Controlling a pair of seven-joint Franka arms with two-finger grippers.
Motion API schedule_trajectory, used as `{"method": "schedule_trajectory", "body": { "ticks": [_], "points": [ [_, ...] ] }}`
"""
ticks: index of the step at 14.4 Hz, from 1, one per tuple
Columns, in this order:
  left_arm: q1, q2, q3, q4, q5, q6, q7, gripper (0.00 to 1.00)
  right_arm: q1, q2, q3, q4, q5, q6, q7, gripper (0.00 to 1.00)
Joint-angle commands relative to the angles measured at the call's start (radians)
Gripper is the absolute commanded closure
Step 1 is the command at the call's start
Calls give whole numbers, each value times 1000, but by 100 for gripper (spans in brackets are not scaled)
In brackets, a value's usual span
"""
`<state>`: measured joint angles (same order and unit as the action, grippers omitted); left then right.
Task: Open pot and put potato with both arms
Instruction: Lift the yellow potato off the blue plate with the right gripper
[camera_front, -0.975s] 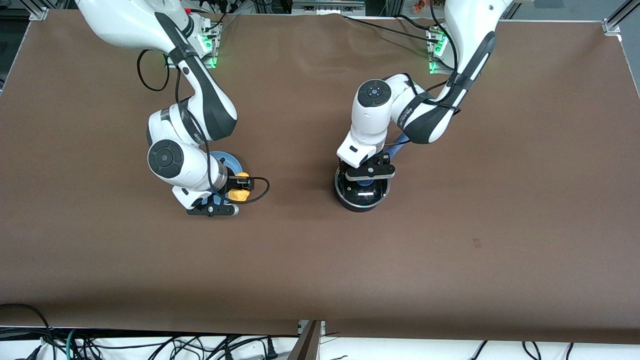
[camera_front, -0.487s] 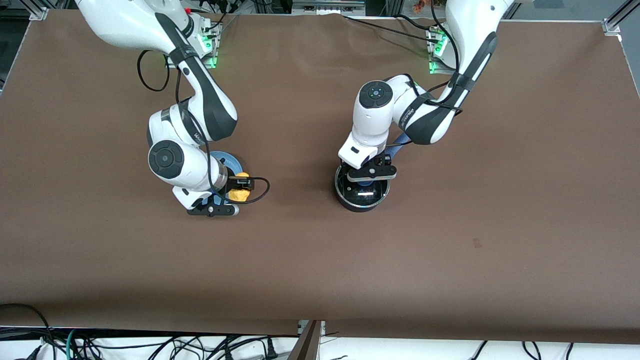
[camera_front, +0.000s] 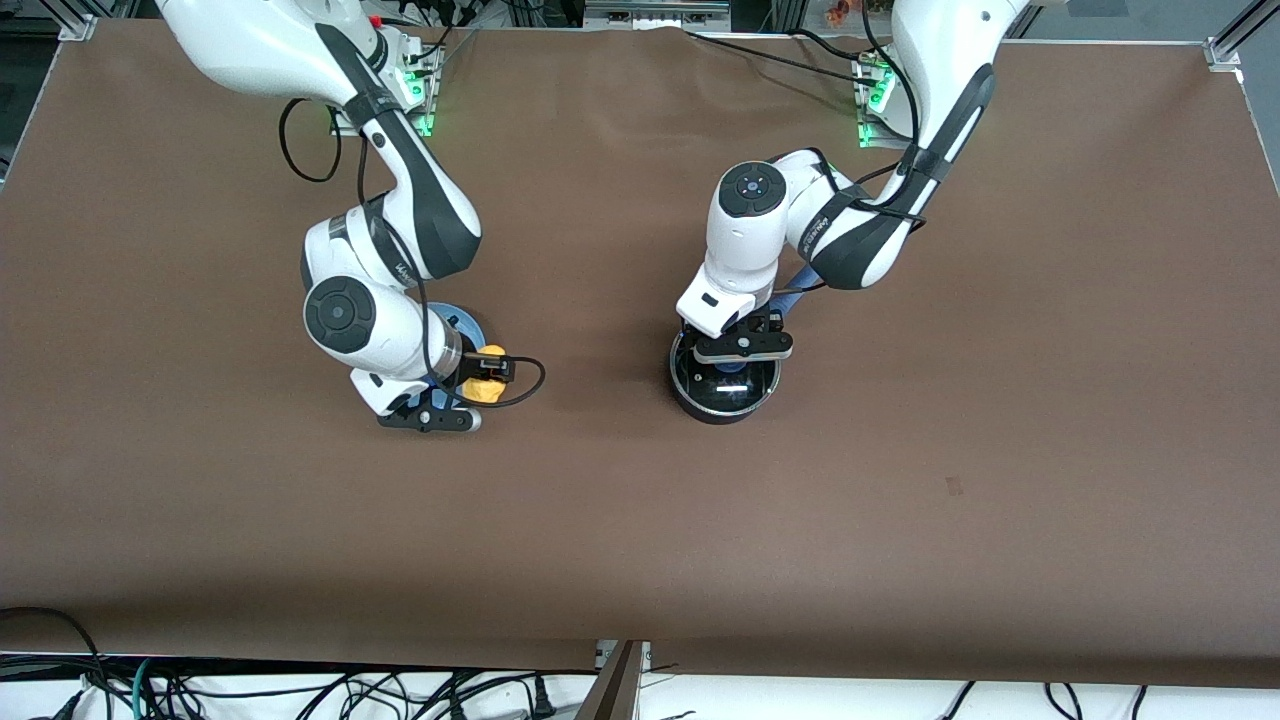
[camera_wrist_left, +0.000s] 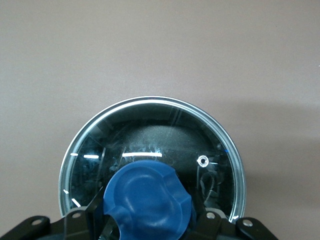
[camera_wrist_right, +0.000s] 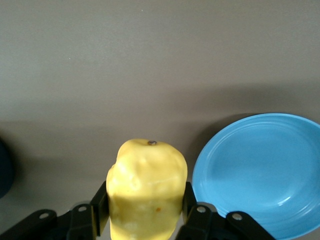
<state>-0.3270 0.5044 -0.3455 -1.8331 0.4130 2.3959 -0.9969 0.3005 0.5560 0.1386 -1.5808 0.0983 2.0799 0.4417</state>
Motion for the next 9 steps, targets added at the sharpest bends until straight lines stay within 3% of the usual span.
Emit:
{"method": "schedule_trajectory", "body": {
  "ticks": [1,4,9],
  "points": [
    [17,-18,-12,-5,-14,-17,35,55,6,21,1,44,30,2,22,78],
    [20,-20,-12,-2,-14,-17,35,62,19,24,-1,44,72,3,23,79],
    [34,-37,-13,5,-14,-27,35,63,22,30,1,50,73,9,49,79]
  ]
}}
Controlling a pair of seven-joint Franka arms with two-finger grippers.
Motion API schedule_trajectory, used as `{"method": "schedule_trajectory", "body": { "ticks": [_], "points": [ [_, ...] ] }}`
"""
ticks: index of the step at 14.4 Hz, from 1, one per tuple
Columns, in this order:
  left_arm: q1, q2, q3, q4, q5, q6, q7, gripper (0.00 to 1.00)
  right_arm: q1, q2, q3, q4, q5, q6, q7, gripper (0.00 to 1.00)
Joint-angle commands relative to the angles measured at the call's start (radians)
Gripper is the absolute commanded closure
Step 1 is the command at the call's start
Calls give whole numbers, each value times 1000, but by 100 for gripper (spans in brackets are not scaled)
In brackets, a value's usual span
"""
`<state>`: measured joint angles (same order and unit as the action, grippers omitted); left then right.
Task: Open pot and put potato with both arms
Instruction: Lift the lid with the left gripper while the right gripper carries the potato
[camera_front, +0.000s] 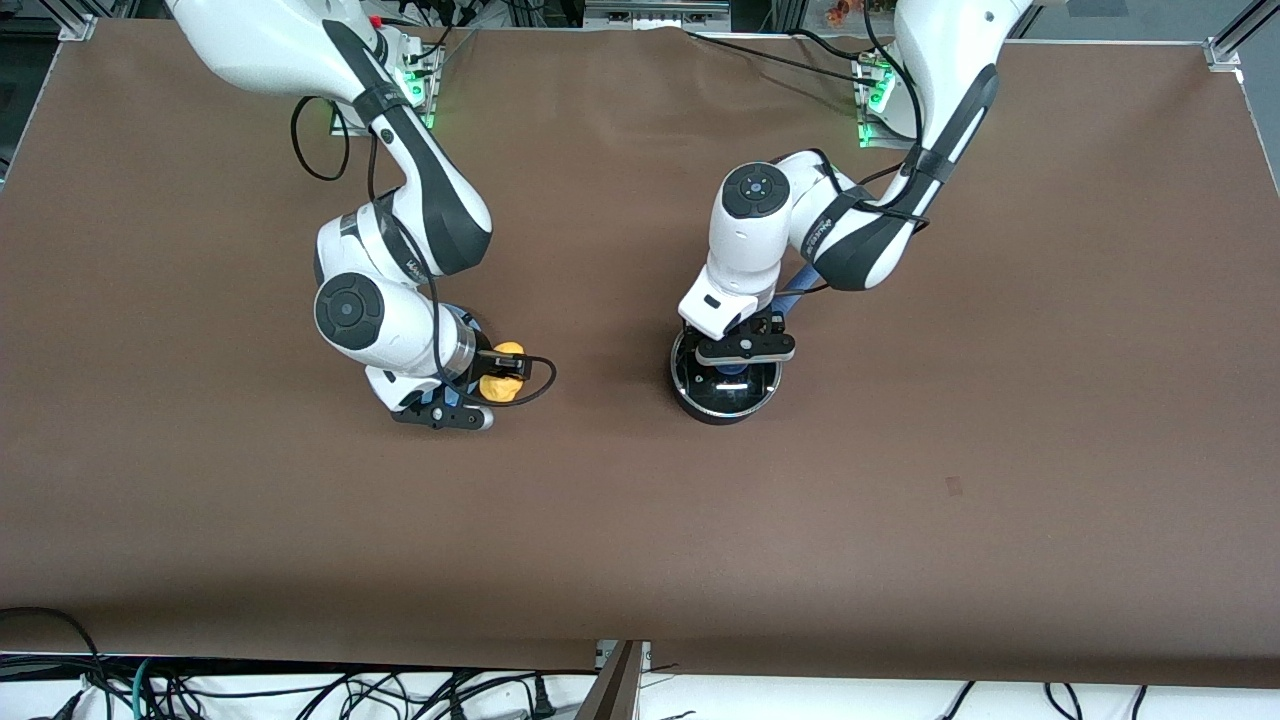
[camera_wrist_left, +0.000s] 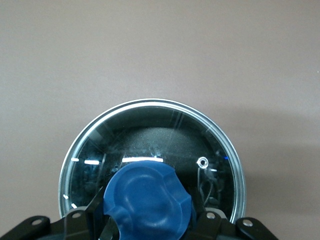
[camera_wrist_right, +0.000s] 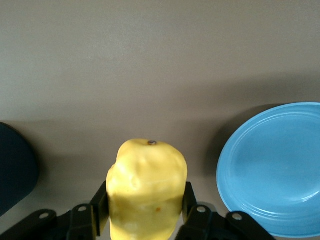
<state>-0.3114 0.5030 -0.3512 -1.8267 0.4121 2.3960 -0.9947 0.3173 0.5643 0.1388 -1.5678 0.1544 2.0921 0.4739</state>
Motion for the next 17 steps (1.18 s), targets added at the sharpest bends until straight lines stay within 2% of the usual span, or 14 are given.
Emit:
{"method": "schedule_trajectory", "body": {
  "ticks": [1,5,8,13,15,17],
  "points": [
    [18,-43,-8,1,-13,-49,33,63,5,22,1,35,17,-1,17,79],
    [32,-80,-11,4,-32,-80,34,64,5,20,-1,37,17,-3,15,79],
    [73,-125,-11,3,-117,-121,166,64,19,20,1,38,24,-1,67,79],
    [219,-267,-11,-6,-323,-273,517,63,104,46,1,77,31,97,329,79],
    [277,-300,-11,-8,-348,-326,620,64,141,60,1,77,31,158,443,79],
    [328,-319,-9,-8,-348,-340,662,72,196,75,1,78,30,238,544,79]
  ]
}}
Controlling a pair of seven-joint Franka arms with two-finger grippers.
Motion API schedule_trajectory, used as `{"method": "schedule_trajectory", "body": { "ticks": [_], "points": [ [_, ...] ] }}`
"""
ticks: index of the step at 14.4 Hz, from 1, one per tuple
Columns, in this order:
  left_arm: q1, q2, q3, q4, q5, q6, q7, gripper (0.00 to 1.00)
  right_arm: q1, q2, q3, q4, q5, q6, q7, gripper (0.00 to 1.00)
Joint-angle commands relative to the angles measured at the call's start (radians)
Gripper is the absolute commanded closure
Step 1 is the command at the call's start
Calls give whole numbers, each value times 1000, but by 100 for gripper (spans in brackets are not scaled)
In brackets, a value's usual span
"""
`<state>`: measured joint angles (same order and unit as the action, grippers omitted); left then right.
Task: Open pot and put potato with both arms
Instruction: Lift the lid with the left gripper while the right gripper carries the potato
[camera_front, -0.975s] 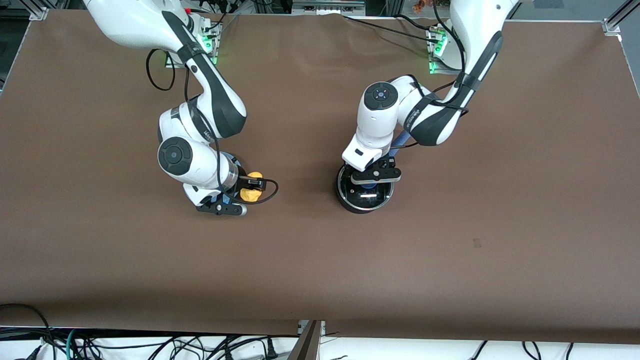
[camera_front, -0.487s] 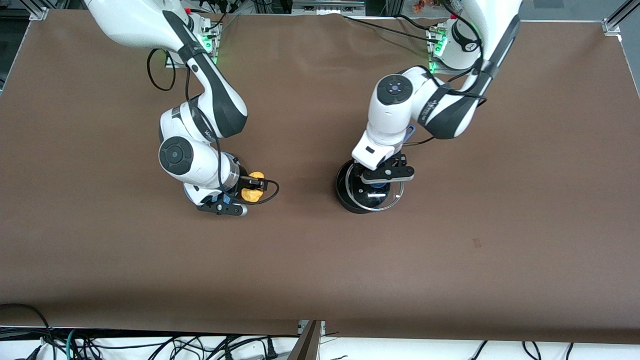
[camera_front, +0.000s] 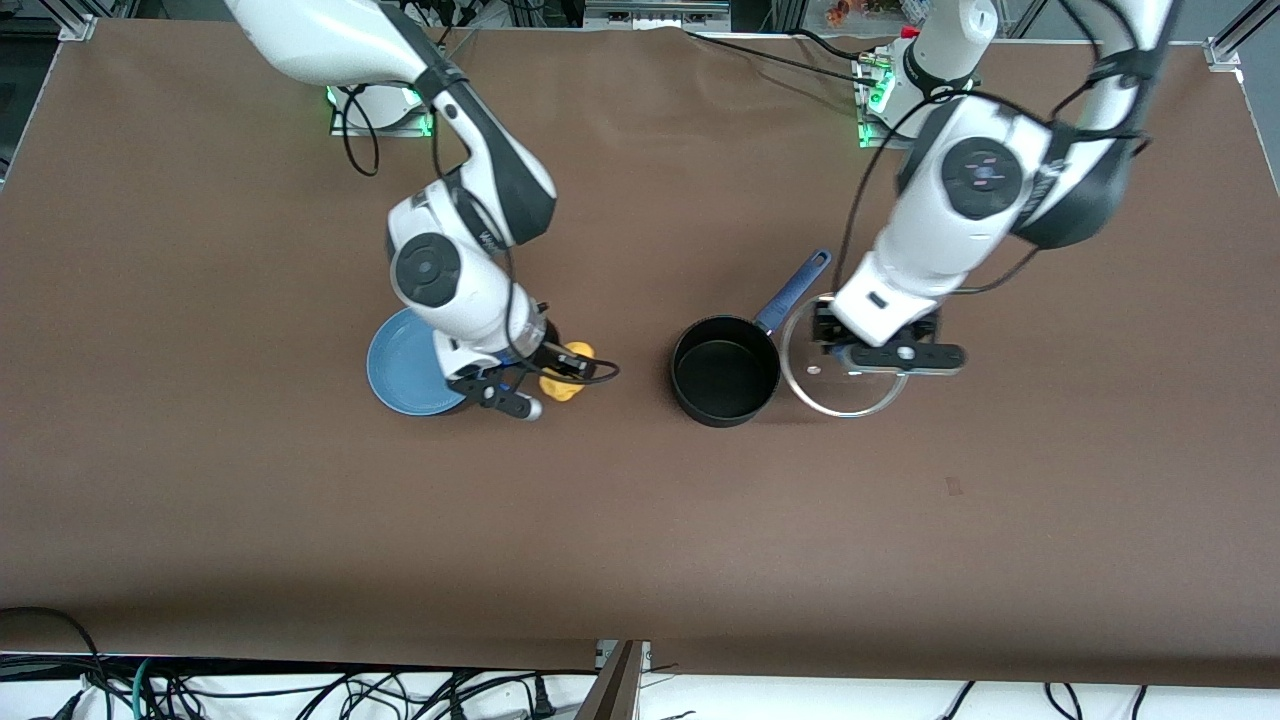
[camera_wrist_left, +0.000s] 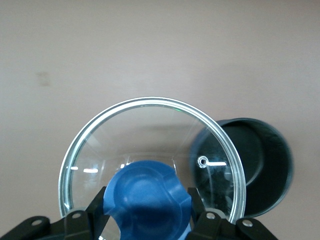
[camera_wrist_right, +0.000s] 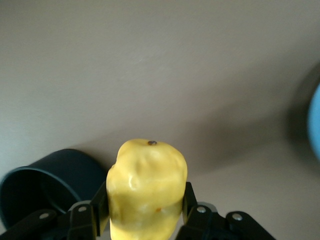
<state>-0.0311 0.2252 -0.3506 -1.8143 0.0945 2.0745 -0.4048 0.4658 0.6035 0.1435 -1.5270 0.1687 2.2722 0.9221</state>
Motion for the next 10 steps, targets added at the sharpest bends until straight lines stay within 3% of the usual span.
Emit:
{"method": "schedule_trajectory", "body": {
  "ticks": [1,6,10],
  "points": [
    [74,-47,-10,-20,-30,-20,99,72,75,47,-4,37,15,116,147,79],
    [148,-53,-8,-31,-30,-33,172,70,177,104,-4,51,14,341,371,79],
    [210,-58,-10,-91,-30,16,257,69,244,188,-5,159,12,354,492,79]
  ]
}}
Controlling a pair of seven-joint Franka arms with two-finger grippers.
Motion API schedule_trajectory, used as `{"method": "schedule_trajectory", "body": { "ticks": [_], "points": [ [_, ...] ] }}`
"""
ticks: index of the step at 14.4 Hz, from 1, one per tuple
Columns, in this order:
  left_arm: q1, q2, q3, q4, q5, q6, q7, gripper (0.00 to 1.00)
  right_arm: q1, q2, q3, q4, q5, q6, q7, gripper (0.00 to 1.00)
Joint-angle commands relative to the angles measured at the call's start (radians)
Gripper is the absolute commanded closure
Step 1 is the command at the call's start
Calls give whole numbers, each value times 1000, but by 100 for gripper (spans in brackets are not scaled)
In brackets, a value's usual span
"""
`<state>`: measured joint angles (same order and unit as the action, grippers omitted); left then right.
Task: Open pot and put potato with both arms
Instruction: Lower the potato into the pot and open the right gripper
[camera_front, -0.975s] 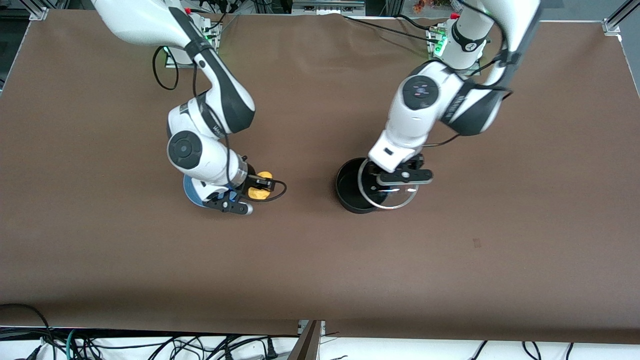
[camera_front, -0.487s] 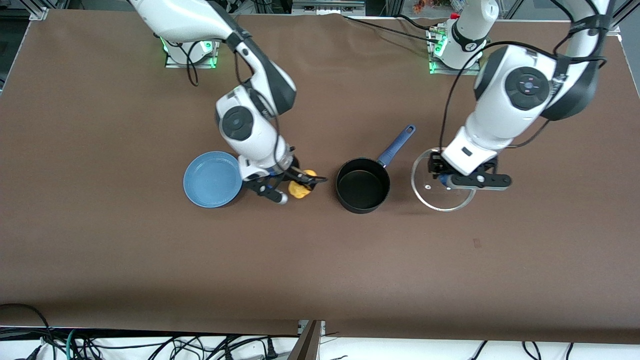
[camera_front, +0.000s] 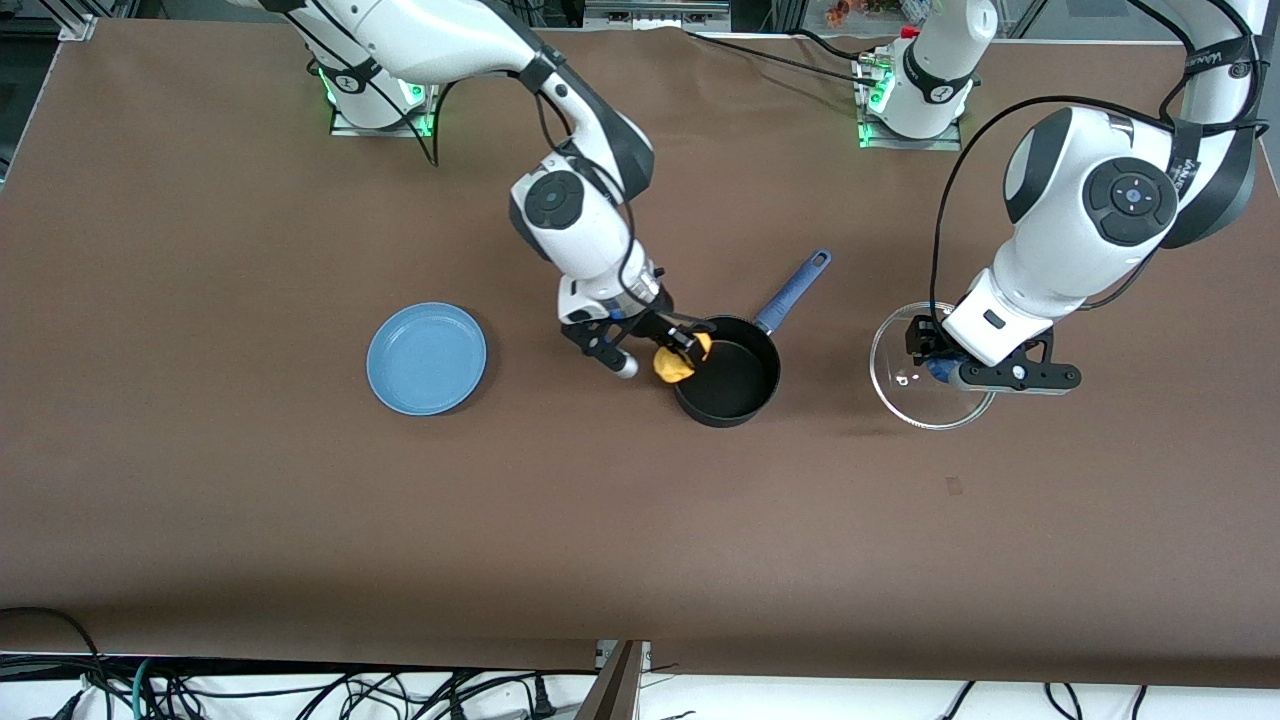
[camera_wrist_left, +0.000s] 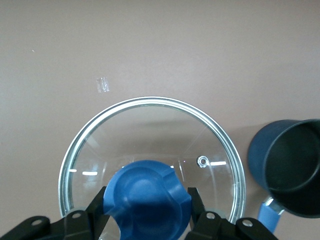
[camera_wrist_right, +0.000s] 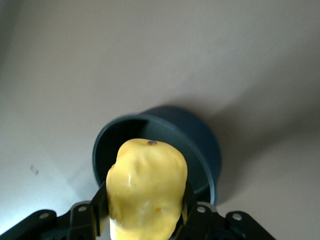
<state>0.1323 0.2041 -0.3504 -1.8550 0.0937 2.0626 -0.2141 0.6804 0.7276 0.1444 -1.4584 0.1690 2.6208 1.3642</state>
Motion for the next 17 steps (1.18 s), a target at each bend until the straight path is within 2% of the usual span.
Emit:
{"method": "schedule_trajectory", "body": {
  "ticks": [1,3,6,8,9,10,11,14,17],
  "points": [
    [61,-40,-10,-58,-29,33,91,69,34,75,-6,98,12,7,58,78],
    [102,-41,-10,-85,-29,54,157,69,45,94,-5,99,12,57,71,78],
    [162,-74,-10,-211,-29,198,214,66,61,115,-6,98,12,123,104,74],
    [187,-75,-10,-256,-29,252,257,67,62,118,-6,98,12,123,107,66],
    [196,-74,-10,-265,-29,263,268,67,62,119,-6,98,11,123,107,59],
    [204,-74,-10,-279,-29,284,269,67,62,122,-6,98,9,123,105,43],
    [205,-74,-10,-298,-29,303,271,67,62,122,-8,98,1,123,101,0],
    [210,-69,-9,-369,-29,388,271,67,54,110,-11,99,1,113,92,0],
    [211,-52,-9,-380,-28,412,274,67,50,105,-19,141,-2,24,85,0]
  ]
}}
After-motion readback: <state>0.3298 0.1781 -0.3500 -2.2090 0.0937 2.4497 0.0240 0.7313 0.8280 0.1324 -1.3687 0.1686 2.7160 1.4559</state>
